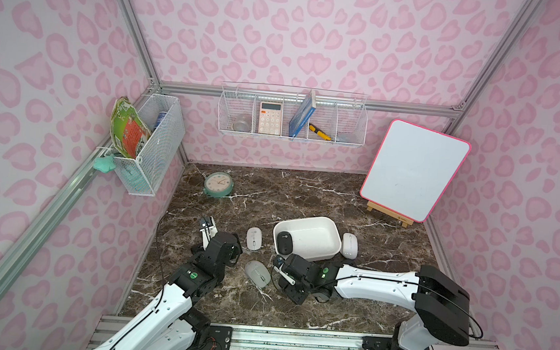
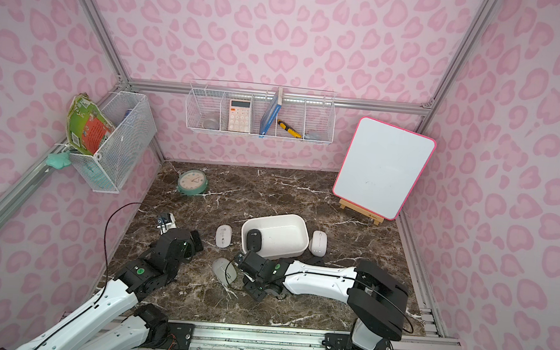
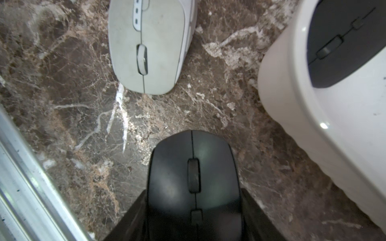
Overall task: Take out the mouse from the storage box
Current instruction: Place the mouse at the center of the board.
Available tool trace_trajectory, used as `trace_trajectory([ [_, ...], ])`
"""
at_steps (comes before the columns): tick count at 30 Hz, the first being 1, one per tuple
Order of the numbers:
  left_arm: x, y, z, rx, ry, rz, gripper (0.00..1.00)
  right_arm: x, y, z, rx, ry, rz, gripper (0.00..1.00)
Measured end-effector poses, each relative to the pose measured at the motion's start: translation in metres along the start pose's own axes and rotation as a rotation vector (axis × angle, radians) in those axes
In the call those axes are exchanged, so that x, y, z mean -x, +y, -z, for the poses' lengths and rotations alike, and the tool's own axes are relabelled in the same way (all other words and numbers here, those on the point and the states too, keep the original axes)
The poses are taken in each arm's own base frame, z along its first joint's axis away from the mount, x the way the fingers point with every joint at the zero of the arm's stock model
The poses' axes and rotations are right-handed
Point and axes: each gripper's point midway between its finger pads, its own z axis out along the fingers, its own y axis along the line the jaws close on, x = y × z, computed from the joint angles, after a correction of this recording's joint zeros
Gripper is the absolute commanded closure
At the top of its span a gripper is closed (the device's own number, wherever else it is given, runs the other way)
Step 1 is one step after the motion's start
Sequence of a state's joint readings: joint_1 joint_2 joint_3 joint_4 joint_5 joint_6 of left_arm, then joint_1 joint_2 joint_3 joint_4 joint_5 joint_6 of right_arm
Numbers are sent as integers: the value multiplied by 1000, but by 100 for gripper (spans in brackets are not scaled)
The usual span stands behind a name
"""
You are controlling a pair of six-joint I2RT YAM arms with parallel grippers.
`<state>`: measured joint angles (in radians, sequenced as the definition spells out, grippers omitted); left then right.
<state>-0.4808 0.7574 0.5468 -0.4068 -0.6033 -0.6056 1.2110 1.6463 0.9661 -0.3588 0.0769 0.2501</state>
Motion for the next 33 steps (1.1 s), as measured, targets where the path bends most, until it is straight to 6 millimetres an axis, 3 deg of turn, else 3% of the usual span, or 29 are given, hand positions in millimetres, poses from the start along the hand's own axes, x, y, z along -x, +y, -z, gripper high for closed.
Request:
trace_trajectory([
  [5, -2, -1, 1, -13, 4, 3, 1, -3, -1, -5, -9, 5, 2, 46],
  [15, -3, -1, 1, -21, 4, 6, 1, 1, 0, -4, -6, -15, 8, 17],
  [23, -11, -9, -4, -48, 45, -12, 1, 14, -5, 17, -5, -92, -4, 18],
  [26, -11, -22, -5, -88, 84, -17, 1, 23, -27, 36, -40, -157, -50, 18],
  [30, -3, -57, -5, -157, 208, -16, 2, 30, -76, 68, -146, -254, -151, 17],
  [33, -5, -87, -6, -207, 331, -12, 5, 23, -113, 88, -235, -317, -230, 17],
])
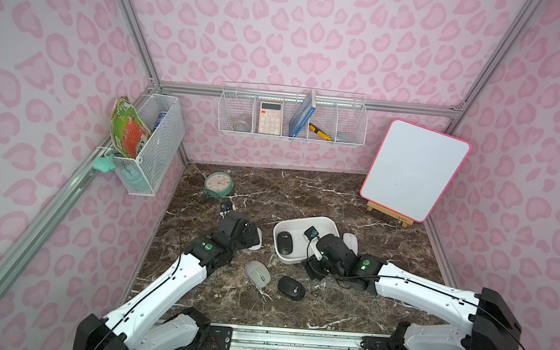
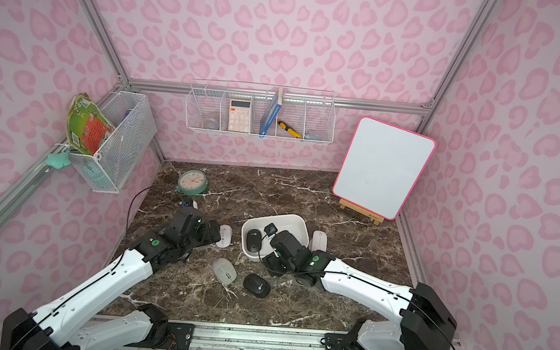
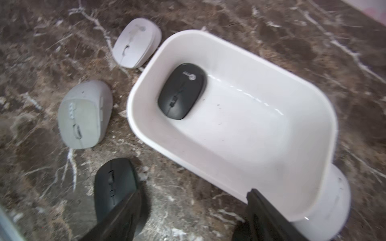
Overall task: Take out the mouse from the storage box
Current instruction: Place the mouse at the center of the board, then pick up the mouse from the storage box.
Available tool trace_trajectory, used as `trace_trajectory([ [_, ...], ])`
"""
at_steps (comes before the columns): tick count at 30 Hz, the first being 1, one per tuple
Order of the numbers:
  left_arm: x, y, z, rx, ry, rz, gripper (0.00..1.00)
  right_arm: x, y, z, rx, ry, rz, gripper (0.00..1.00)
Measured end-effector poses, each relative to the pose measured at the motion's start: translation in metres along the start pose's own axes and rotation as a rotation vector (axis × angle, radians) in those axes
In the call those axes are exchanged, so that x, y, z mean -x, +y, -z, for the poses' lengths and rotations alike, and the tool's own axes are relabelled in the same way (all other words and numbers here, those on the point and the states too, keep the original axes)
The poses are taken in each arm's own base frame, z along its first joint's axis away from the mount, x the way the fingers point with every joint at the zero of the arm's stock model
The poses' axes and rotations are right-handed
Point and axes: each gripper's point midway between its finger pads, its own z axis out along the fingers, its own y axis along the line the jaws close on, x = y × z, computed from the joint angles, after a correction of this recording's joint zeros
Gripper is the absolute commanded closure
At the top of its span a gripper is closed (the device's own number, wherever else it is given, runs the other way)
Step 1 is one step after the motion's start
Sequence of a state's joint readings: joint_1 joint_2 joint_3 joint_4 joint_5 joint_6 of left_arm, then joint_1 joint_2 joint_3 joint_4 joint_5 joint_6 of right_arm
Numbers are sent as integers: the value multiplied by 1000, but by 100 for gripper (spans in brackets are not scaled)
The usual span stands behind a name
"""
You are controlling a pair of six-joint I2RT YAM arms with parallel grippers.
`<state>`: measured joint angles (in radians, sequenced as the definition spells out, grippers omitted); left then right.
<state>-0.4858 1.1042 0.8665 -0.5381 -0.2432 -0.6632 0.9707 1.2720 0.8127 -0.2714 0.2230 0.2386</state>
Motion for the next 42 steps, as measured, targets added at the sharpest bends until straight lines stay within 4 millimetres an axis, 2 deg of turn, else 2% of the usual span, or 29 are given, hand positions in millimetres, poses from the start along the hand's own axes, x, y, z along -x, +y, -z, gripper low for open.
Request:
trace_trajectory([
  [5, -25, -54, -8, -84, 185, -56, 7, -2, -59, 6, -130, -68, -146, 17],
  [7, -31, -76, -9, -107, 224, -100, 7, -5, -74, 7, -166, -83, -192, 17],
  [11, -41, -119, -12, -136, 278, -176, 7, -13, -87, 6, -190, -109, -244, 17],
  [16, -57, -146, -31, -71, 336, -259, 9, -25, -105, 11, -223, -155, -309, 16],
  [23, -71, -157, -62, 35, 385, -320, 9, -41, -122, 20, -228, -247, -384, 15],
  [32, -84, -146, -96, 170, 420, -375, 8, -51, -120, 17, -200, -295, -411, 14],
  [42, -85, -129, -116, 225, 450, -331, 7, -51, -122, 20, -204, -347, -417, 14],
])
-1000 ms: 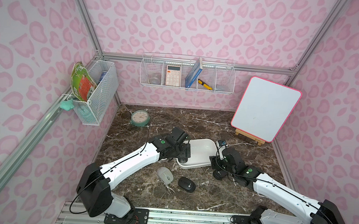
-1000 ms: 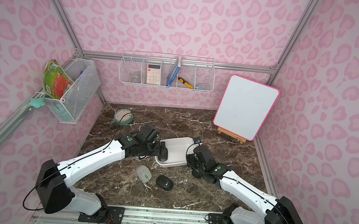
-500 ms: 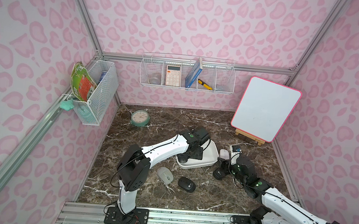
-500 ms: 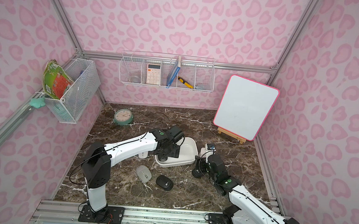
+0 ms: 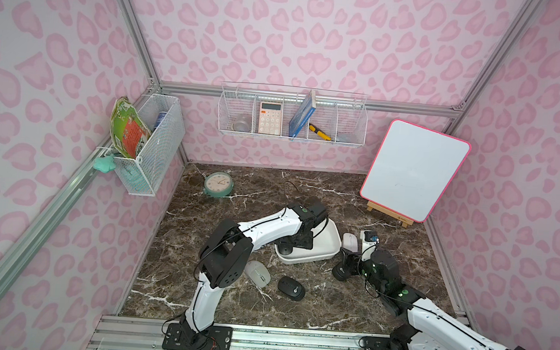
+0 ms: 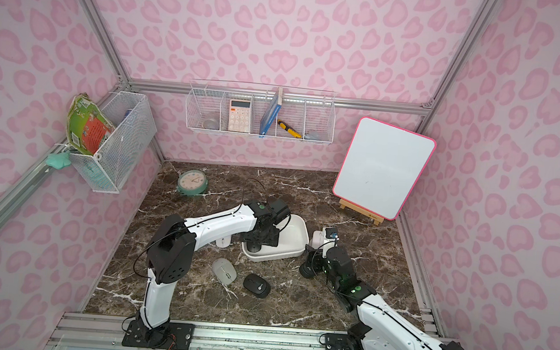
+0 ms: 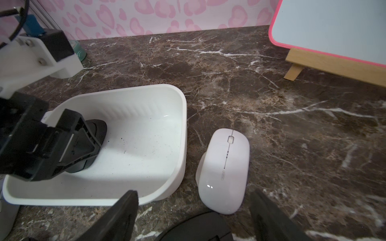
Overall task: Take out the mouse from the storage box
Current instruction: Pick up the mouse from the storage box.
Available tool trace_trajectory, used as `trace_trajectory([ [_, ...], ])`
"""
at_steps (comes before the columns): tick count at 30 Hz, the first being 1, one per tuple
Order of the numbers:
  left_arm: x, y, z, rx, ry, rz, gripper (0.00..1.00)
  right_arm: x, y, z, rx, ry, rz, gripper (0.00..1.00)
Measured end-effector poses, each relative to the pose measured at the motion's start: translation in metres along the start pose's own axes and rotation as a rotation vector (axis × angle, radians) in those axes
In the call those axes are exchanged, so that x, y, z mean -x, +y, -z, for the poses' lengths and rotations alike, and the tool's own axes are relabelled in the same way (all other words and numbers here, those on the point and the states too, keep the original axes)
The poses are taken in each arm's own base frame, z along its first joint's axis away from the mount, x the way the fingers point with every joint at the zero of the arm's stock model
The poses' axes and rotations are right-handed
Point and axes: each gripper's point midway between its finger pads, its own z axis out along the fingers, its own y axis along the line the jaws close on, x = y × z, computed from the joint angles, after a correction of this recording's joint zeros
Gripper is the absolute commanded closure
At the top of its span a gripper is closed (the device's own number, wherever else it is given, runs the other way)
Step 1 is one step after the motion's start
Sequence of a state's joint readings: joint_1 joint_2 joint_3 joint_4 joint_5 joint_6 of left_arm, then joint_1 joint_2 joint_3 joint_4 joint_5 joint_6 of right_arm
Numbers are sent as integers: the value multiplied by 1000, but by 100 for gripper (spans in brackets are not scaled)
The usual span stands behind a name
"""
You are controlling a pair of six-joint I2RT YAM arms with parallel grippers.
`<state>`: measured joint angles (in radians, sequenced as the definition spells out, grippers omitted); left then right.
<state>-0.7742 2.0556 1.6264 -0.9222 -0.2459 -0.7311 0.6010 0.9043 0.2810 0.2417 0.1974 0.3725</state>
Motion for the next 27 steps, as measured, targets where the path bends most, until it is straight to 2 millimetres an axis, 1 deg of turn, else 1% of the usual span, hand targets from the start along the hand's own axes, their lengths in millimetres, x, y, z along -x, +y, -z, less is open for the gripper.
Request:
trace_trajectory([
  [3, 0, 1, -7, -6, 12, 12, 10, 1, 0, 1, 2, -9, -1, 14],
  [9, -2, -11, -15, -49, 35, 14, 15, 0, 0, -1, 1, -10, -1, 14],
  [12, 0, -13, -15, -61, 40, 20, 16, -1, -1, -1, -1, -9, -1, 14],
  [17, 2, -22, -15, -97, 46, 20, 16, 0, -1, -1, -1, -13, -2, 14],
  [21, 2, -31, -12, -126, 41, 9, 18, 1, -1, -1, -3, -19, -4, 14],
  [23, 3, -35, -10, -141, 33, 4, 17, 1, -1, -1, -3, -19, -3, 14],
  [25, 3, -32, -3, -146, 8, 5, 14, 2, -1, -2, -2, -21, -4, 14],
  [27, 4, -24, 9, -144, -28, 14, 12, 1, -1, -2, -3, -18, -3, 14],
])
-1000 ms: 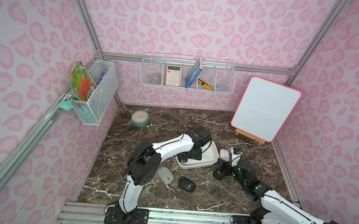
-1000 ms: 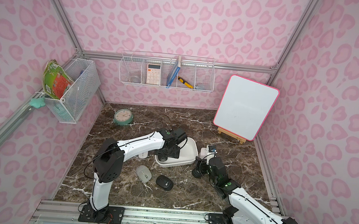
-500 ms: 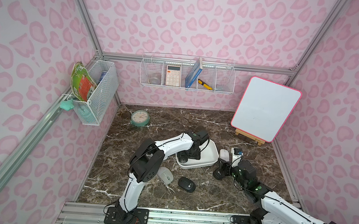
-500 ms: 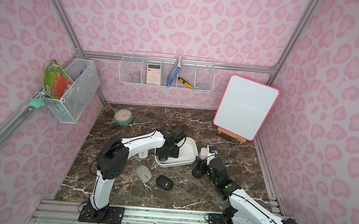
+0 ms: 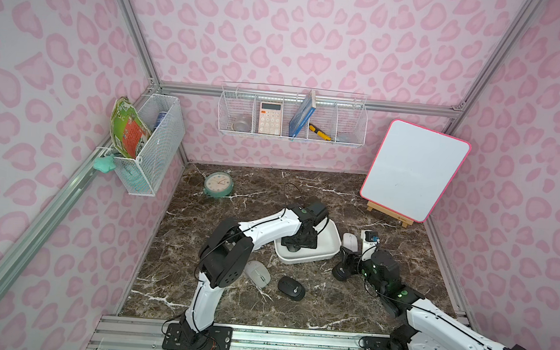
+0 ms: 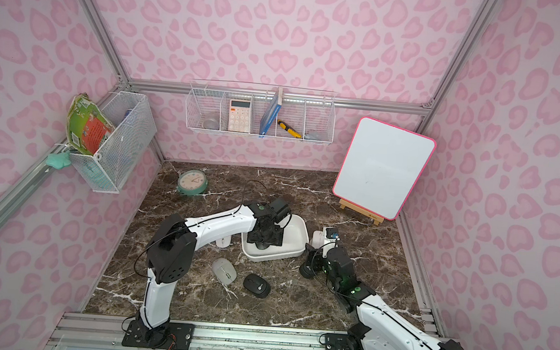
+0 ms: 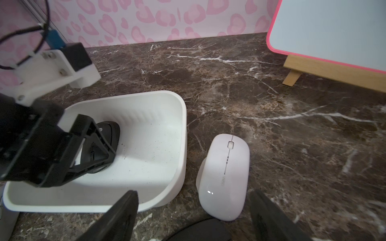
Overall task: Take out the mouse from the storage box
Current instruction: Pick up the mouse from the storage box.
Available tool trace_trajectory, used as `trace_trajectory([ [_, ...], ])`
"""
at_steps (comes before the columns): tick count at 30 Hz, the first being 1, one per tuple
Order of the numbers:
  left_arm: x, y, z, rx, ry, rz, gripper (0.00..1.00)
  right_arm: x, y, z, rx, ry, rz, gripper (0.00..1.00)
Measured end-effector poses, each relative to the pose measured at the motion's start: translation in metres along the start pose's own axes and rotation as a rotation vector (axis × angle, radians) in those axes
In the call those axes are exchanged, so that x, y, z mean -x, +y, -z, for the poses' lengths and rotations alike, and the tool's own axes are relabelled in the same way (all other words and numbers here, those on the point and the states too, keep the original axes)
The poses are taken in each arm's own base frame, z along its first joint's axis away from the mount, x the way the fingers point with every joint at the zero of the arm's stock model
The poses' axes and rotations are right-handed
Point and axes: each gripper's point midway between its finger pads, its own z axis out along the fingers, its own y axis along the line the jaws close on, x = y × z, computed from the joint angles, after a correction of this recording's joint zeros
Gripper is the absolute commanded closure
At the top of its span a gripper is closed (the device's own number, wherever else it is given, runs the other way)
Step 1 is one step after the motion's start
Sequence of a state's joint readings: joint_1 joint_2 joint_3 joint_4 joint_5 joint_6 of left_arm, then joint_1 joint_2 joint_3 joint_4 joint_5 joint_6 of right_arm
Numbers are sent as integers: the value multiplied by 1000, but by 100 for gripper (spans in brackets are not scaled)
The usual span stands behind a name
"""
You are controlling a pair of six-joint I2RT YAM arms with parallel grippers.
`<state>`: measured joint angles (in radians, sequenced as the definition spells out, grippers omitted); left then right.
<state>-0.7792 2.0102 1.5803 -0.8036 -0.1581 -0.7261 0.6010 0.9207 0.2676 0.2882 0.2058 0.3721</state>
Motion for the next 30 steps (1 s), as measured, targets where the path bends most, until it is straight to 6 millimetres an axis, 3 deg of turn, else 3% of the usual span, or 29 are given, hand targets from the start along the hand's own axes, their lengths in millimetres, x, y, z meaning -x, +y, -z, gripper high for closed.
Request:
trace_trajectory([
  [4, 11, 11, 11, 31, -61, 22, 11, -2, 0, -2, -1, 6, 1, 14],
  [19, 20, 20, -23, 114, -12, 101, 11, -6, -1, -4, -5, 21, 5, 14],
  [24, 15, 28, -38, 136, 32, 135, 12, -6, -1, -4, -5, 22, 5, 14],
  [30, 12, 24, -43, 115, 50, 143, 25, -6, -1, -4, -6, 21, 5, 14],
])
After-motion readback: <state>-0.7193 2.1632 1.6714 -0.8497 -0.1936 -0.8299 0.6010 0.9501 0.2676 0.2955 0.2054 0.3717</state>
